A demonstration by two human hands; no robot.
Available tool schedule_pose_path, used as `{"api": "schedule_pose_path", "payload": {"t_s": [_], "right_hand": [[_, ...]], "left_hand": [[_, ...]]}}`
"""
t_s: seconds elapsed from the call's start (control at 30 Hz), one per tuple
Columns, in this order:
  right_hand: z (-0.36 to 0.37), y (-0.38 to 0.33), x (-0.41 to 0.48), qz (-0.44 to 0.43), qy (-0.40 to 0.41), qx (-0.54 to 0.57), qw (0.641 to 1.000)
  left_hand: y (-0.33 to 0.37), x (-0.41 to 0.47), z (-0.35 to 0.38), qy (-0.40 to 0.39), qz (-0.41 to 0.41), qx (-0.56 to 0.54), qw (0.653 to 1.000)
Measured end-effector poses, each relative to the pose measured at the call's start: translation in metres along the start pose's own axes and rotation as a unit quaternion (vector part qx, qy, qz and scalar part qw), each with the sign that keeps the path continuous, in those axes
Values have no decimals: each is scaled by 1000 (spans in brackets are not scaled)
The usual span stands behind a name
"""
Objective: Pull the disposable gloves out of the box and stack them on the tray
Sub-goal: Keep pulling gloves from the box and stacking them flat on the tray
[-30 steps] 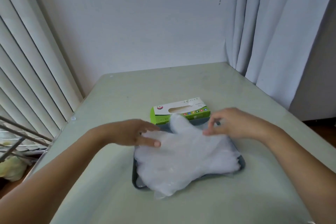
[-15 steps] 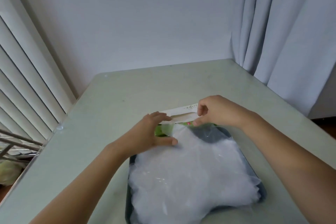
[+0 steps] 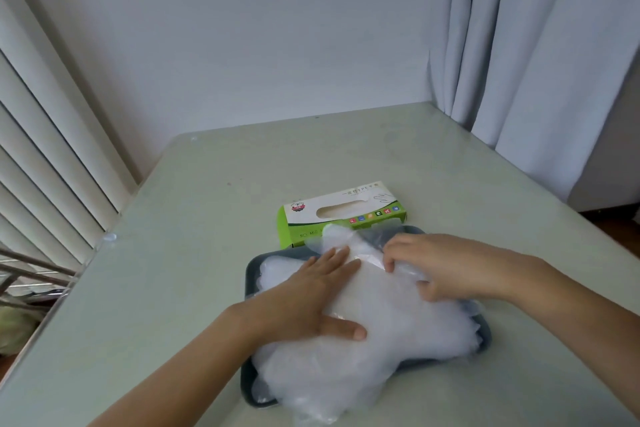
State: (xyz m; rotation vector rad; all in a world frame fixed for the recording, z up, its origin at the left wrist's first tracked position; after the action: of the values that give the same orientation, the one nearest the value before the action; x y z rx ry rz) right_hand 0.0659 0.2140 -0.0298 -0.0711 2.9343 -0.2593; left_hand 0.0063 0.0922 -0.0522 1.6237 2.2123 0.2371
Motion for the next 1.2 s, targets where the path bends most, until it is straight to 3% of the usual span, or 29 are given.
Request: {"api": "schedule_pose_path", "payload": {"t_s": [0.13, 0.27, 0.5, 0.87, 1.2], "right_hand": [[-14, -3, -1, -32, 116, -41, 992], [-36, -15, -15, -89, 253, -90, 959], [-31, -12, -35, -54, 211, 1, 976], [-5, -1, -58, 24, 63, 98, 993], [-2, -19, -62, 4, 69, 22, 997]], "left_hand": [[-5, -3, -5, 17, -28, -1, 999], [-3, -10, -18, 45, -49, -44, 997], [19, -18, -36, 77, -57, -61, 994], [40, -22, 11, -71, -53, 33, 996], [35, -36, 8, -102, -46, 24, 993]]}}
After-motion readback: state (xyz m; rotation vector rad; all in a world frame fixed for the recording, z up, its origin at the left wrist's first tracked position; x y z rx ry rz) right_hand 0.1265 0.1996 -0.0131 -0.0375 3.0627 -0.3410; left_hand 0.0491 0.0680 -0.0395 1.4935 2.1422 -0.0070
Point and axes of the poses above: each hand's wrist, its own x-axis towards the middle knuckle, its own z-axis out of the palm, y = z × x, the point moved 9 cm from there along x, towards the middle knuckle, and after that the axes turned 2 degrees about -z, right-handed, at the moved point
